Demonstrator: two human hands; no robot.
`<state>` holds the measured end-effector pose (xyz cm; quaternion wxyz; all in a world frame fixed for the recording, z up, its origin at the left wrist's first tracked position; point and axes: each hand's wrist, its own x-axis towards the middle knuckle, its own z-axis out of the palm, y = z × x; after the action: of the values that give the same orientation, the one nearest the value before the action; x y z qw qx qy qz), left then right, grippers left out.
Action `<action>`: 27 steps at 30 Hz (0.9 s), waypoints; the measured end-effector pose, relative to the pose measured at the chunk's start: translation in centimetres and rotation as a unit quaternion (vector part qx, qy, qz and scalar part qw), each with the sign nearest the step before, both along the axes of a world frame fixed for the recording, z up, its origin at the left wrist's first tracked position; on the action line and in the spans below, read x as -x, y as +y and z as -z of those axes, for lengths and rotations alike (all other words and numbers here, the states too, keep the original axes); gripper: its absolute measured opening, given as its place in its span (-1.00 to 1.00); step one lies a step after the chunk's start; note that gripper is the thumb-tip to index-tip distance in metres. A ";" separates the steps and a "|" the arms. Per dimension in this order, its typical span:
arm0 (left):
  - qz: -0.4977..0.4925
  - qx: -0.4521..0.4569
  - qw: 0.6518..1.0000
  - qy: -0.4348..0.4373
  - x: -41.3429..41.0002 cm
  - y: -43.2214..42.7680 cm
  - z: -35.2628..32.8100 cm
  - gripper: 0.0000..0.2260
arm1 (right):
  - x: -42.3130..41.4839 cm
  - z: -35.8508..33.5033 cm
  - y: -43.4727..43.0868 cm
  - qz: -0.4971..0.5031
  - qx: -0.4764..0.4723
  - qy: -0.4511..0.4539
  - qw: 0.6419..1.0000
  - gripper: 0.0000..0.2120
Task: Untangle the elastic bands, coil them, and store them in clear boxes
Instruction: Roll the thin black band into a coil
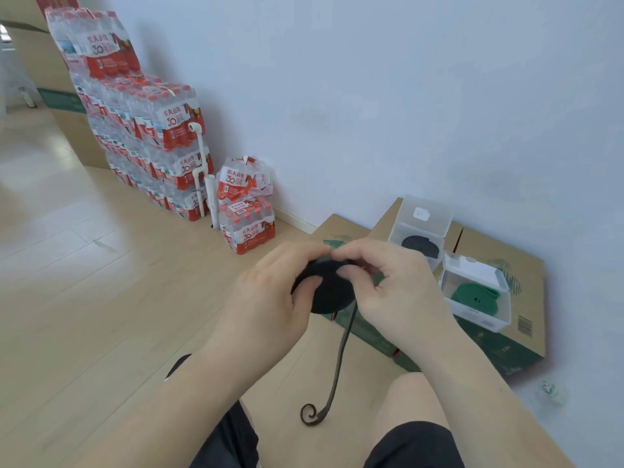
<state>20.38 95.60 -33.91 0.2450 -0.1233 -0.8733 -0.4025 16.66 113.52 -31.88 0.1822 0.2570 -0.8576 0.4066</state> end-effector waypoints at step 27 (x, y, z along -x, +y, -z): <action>0.024 -0.236 0.968 -0.086 1.0 1.2 -1.2 -0.68 | -1.4 0.6 2.2 0.068 0.192 -0.114 0.972 -0.56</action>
<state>19.40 96.82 -32.68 0.1819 -0.0480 -0.7684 -0.6117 18.09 115.73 -32.45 0.1561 0.1099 -0.7944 0.5766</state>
